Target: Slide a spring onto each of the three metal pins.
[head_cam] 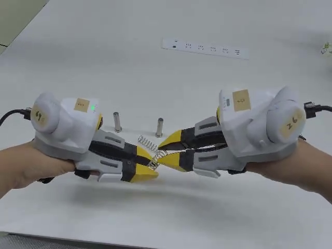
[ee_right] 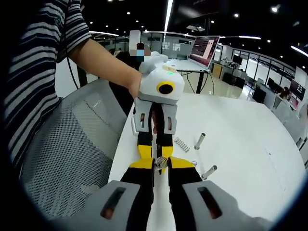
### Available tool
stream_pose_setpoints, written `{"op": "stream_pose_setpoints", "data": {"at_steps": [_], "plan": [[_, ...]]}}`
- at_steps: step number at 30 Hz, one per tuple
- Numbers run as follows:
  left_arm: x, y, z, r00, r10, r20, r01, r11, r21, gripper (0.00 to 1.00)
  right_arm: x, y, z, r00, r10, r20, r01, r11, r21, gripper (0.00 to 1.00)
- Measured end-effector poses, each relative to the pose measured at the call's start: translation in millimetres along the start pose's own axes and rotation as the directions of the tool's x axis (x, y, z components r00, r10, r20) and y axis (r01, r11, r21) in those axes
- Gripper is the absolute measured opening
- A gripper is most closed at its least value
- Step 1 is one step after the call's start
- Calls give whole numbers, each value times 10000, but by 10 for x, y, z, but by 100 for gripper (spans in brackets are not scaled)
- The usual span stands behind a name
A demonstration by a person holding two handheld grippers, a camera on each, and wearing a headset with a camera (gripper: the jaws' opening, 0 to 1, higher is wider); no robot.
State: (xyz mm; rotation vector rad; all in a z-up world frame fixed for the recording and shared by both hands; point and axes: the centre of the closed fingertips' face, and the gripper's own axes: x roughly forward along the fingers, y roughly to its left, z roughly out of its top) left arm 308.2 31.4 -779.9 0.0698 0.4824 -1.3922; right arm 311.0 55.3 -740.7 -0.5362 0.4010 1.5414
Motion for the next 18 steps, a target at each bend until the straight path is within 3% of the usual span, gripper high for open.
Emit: {"op": "stream_pose_setpoints", "data": {"at_steps": [8,18], "plan": [[43,-1,71,9999,-9,113,8,10000,90,1,47,11,97,9991,-401,140,410,9963,-749,8],[5,1,147,9995,172,271,-176,9998,134,2,14,12,166,9945,-967,392,1019,9810,-1653,8]]}}
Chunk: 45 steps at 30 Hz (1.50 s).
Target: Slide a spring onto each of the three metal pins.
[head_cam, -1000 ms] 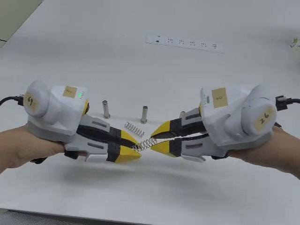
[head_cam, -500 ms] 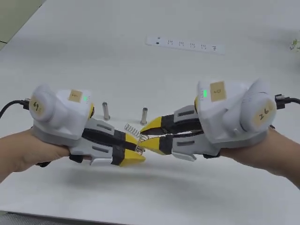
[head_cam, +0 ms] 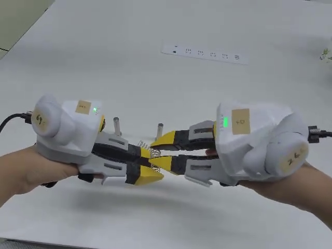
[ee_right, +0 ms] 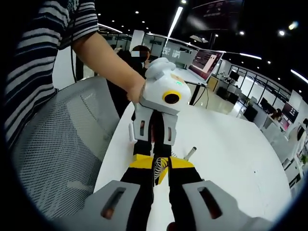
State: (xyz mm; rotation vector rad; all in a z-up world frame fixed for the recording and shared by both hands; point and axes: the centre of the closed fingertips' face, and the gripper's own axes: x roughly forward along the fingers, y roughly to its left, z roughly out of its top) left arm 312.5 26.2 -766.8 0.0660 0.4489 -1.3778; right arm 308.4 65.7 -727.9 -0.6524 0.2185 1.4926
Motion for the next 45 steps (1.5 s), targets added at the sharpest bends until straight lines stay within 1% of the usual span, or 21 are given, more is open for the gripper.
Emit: {"op": "stream_pose_setpoints", "data": {"at_steps": [4,7,8,9,13,19,25,27,29,31,36,37,39,42,45], "plan": [[-2,-5,3,10000,59,-57,-59,10000,19,2,-4,1,7,10000,-56,-52,54,9994,-338,8],[-5,-5,3,9999,104,-40,-105,9999,-126,2,-9,3,7,9999,-93,-74,90,9991,-426,8],[-6,-11,10,10000,74,14,-73,9996,-272,2,-13,3,10,9999,-107,-67,104,9990,-424,8],[-8,-17,13,10000,37,36,-36,9996,-279,2,-15,6,16,9999,-102,-38,100,9992,-392,8],[-17,-8,28,9999,140,68,-138,9995,-271,2,-25,-9,24,9998,-210,-5,210,9990,-385,8],[-39,17,53,9994,293,192,-283,9984,-492,3,-39,-45,43,9994,-344,29,345,9987,-366,8],[-53,13,53,9993,287,237,-269,9968,-750,4,-35,-48,51,9995,-323,55,325,9990,-321,8],[-55,22,58,9991,354,238,-338,9973,-655,4,-32,-49,52,9995,-316,49,318,9989,-331,8],[-52,21,64,9990,356,257,-337,9968,-720,5,-30,-55,54,9994,-331,53,333,9989,-335,8],[-50,23,63,9990,378,227,-362,9972,-651,5,-33,-61,54,9995,-326,35,327,9989,-348,8],[-41,24,39,9991,390,138,-379,9966,-738,8,-37,-84,56,9994,-341,36,342,9989,-307,8],[-39,26,42,9990,408,169,-393,9960,-800,9,-38,-85,54,9994,-346,34,347,9989,-326,8],[-44,39,42,9987,493,157,-481,9964,-701,12,-37,-83,43,9994,-346,-15,345,9988,-341,8],[-66,60,30,9981,604,116,-594,9956,-729,16,-39,-80,29,9993,-364,-69,361,9984,-443,8],[-113,84,-39,9977,674,-84,-679,9941,-845,22,-47,-91,22,9991,-406,-74,403,9983,-411,8]]}}
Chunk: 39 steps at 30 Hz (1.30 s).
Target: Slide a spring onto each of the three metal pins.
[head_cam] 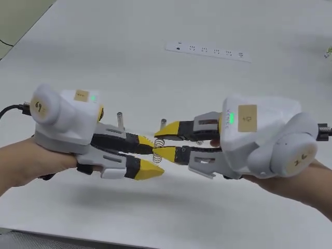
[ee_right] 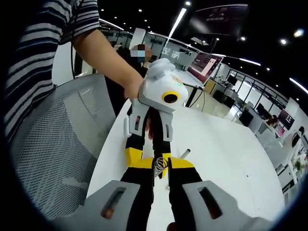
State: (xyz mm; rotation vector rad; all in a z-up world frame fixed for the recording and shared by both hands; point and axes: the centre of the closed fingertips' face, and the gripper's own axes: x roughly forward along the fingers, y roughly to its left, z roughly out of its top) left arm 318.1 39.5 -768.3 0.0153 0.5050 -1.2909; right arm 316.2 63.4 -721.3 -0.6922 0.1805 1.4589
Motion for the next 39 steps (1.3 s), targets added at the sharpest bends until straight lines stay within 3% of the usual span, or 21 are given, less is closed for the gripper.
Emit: {"op": "stream_pose_setpoints", "data": {"at_steps": [2,14,19,23,28,35,39], "plan": [[-46,47,-54,9996,212,-185,-212,9998,46,27,-7,-14,-7,10000,-43,-27,43,10000,-15,8],[-307,181,-150,9940,1087,-109,-1091,9933,-390,54,-47,-113,-78,9990,-435,-127,436,9990,93,8],[-396,225,-215,9900,1380,-275,-1392,9892,-466,63,-69,-147,-133,9979,-612,-212,615,9980,157,8],[-484,268,-281,9834,1768,-415,-1786,9828,-463,66,-104,-172,-209,9967,-732,-350,740,9970,221,8],[-629,346,-339,9732,2270,-373,-2293,9704,-759,81,-144,-223,-319,9937,-966,-572,983,9948,276,8],[-758,435,-307,9566,2912,-66,-2907,9527,-884,98,-186,-300,-408,9885,-1311,-754,1338,9905,307,8],[-782,434,-308,9547,2976,-8,-2963,9505,-938,98,-209,-328,-455,9860,-1418,-876,1450,9889,314,8]]}}
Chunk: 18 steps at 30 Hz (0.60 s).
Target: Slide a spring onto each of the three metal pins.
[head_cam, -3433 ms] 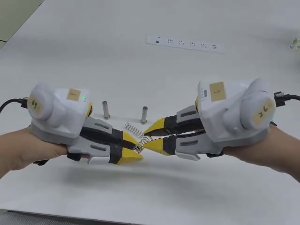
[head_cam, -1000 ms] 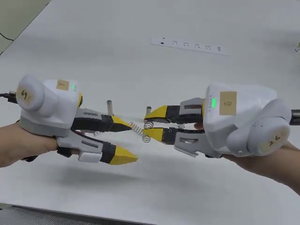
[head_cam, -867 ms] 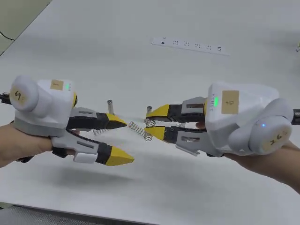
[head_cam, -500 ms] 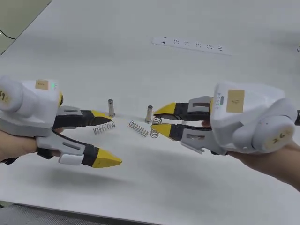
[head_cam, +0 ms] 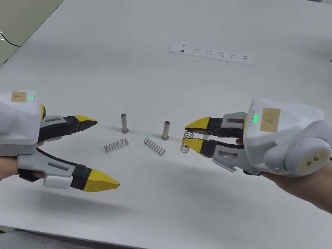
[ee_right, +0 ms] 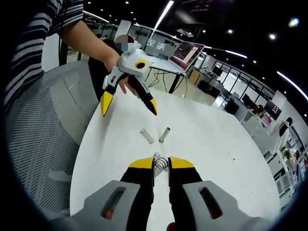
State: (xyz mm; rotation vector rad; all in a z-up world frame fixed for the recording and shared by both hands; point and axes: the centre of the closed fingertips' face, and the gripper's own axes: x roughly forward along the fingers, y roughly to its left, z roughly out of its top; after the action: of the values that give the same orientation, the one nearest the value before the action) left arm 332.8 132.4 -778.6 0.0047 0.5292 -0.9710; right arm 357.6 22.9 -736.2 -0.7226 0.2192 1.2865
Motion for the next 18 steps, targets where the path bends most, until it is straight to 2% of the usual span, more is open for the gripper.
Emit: {"op": "stream_pose_setpoints", "data": {"at_steps": [6,11,18], "plan": [[-34,17,-22,9998,170,-37,-170,9998,111,98,-48,-91,-76,9994,-302,-148,303,9995,60,8],[-63,15,-33,9996,275,3,-275,9996,43,98,-106,-267,-226,9956,-820,-444,829,9964,173,8],[-74,23,-27,9994,343,39,-343,9994,5,98,-197,-502,-337,9876,-1420,-663,1438,9893,230,8]]}}
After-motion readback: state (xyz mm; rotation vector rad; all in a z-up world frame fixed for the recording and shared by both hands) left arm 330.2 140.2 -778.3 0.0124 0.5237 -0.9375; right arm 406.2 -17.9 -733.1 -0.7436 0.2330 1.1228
